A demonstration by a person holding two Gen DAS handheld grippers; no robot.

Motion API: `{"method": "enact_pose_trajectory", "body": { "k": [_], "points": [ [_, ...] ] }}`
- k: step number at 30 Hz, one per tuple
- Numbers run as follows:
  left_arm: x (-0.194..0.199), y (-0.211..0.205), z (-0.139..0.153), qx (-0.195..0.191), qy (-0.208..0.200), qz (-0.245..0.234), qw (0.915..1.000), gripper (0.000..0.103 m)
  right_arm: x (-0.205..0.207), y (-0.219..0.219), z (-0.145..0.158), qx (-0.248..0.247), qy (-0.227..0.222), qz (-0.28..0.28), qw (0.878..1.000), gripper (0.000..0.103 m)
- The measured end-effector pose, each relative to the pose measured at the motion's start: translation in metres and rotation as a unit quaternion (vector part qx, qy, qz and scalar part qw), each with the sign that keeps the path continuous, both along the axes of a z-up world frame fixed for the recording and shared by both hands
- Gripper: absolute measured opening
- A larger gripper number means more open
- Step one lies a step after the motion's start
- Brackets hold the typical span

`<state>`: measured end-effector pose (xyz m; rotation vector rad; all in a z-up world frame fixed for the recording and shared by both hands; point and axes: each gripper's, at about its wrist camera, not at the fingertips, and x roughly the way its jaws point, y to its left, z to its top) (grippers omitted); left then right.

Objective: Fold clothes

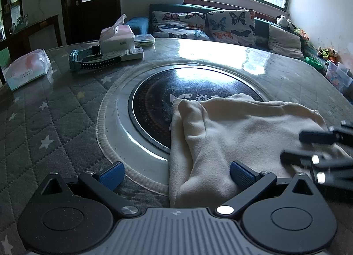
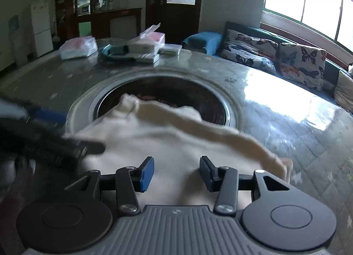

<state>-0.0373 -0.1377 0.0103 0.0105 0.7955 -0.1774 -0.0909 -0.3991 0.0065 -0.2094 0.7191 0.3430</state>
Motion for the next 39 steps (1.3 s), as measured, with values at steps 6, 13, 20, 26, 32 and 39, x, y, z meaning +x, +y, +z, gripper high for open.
{"method": "enact_pose_trajectory", "body": {
  "k": [6,13,20,26,32,39],
  "points": [
    [-0.005,0.0,0.001,-0.001,0.003,-0.011,0.9999,0.103,-0.019,0.001,-0.006,-0.006,-0.011,0.006,1.0,0.045],
    [-0.023,0.001,0.002,-0.006,0.015,-0.055,0.9984,0.103,-0.046,-0.008,-0.005,-0.007,-0.008,0.006,1.0,0.045],
    [-0.028,0.014,0.013,-0.016,0.016,-0.059,0.998,0.103,-0.057,-0.006,0.01,-0.014,-0.012,0.021,1.0,0.045],
    [-0.016,0.047,0.022,-0.039,0.018,-0.004,0.9991,0.102,-0.064,0.025,0.027,-0.007,-0.023,0.101,0.995,0.045],
    [-0.007,0.064,0.023,-0.085,0.039,0.034,0.995,0.101,-0.075,0.077,0.021,-0.04,-0.032,0.194,0.98,0.046],
    [-0.001,0.063,0.019,-0.142,0.067,0.045,0.9865,0.101,-0.072,0.113,0.0,-0.096,-0.046,0.223,0.969,0.045]
  ]
}}
